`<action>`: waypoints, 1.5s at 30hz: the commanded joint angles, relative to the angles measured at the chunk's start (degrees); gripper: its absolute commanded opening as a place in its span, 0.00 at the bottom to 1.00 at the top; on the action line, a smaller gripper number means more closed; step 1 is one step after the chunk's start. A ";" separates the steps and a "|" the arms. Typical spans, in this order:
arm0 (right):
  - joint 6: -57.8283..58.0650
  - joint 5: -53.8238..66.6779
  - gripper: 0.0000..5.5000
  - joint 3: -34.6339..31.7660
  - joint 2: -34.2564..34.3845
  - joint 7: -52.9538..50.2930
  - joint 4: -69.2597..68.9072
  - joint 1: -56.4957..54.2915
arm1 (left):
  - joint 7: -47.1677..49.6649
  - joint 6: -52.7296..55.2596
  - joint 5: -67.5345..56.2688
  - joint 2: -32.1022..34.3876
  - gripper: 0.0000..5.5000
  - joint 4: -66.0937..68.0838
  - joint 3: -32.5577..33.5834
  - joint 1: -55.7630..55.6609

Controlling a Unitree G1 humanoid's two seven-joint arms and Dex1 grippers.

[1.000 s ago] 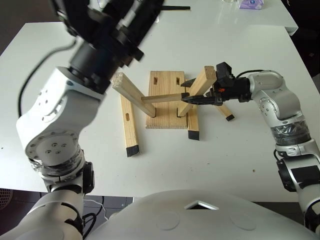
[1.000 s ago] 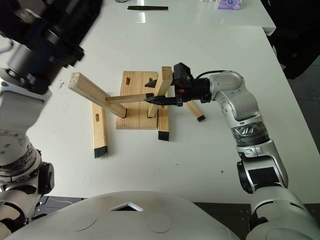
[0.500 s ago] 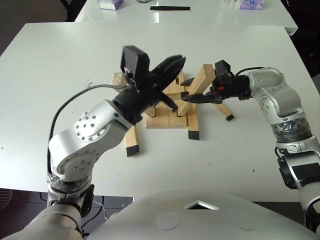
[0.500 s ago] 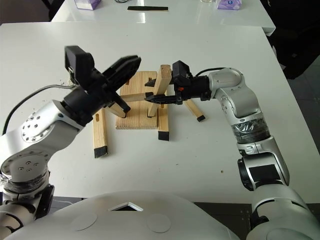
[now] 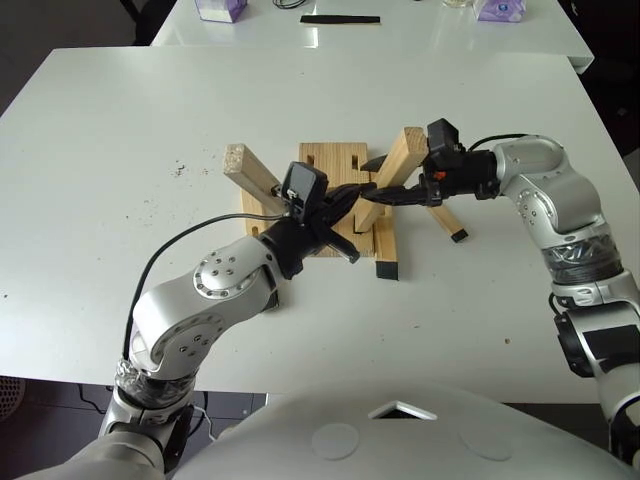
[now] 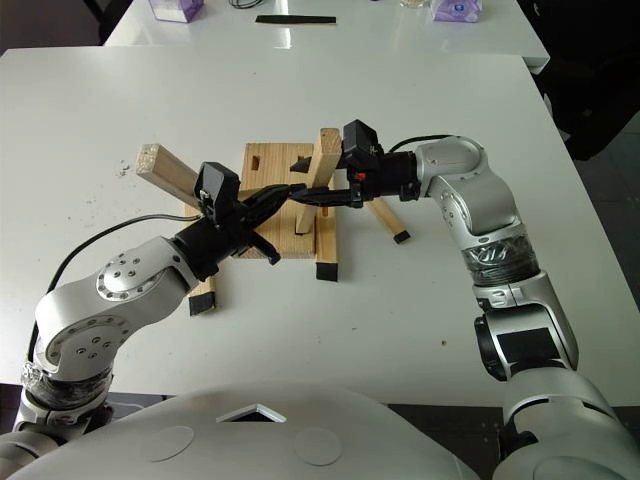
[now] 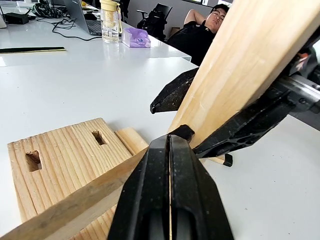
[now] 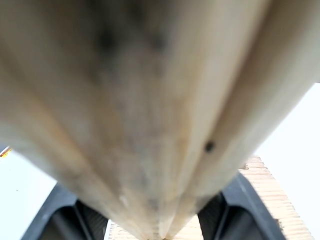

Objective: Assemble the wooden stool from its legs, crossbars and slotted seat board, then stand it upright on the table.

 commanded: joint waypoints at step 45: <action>2.46 -5.77 0.36 4.28 -2.28 2.43 2.90 1.53 | -19.93 -10.04 -9.30 8.58 0.00 5.98 22.60 3.27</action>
